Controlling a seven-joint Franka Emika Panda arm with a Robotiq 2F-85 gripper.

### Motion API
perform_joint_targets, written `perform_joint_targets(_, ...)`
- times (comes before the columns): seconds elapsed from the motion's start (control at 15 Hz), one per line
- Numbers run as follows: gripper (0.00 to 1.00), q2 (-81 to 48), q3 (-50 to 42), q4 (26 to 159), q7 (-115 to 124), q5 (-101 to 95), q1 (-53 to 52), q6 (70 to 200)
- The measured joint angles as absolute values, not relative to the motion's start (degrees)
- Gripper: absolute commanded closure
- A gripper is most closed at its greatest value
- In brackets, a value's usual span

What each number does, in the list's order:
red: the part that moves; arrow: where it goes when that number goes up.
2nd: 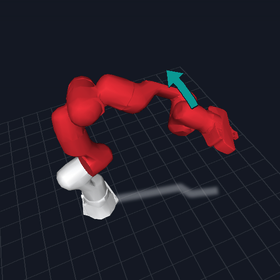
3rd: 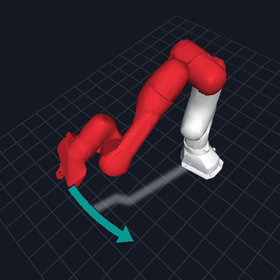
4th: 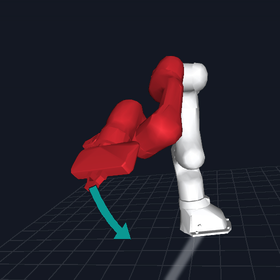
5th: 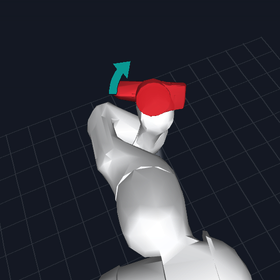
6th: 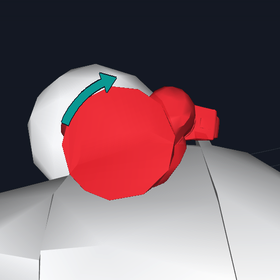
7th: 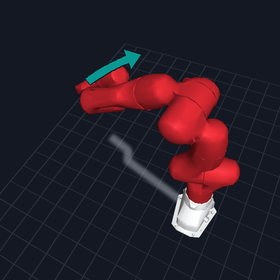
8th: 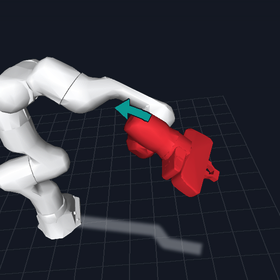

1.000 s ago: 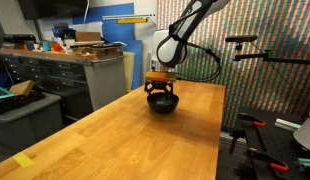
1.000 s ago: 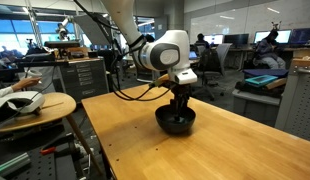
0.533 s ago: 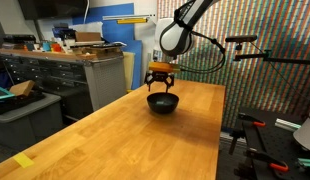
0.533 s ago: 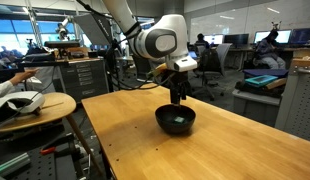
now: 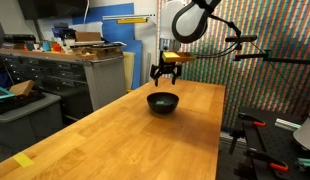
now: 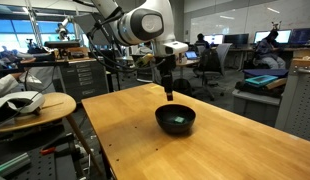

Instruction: Put the block in the bowl

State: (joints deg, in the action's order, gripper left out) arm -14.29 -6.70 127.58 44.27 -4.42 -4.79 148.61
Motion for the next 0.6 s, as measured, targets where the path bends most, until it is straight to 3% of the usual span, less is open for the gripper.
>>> perform_joint_targets(0.6, 0.0, -4.41, -4.42, 134.01, 37.16, -6.25, -4.99, 146.45)
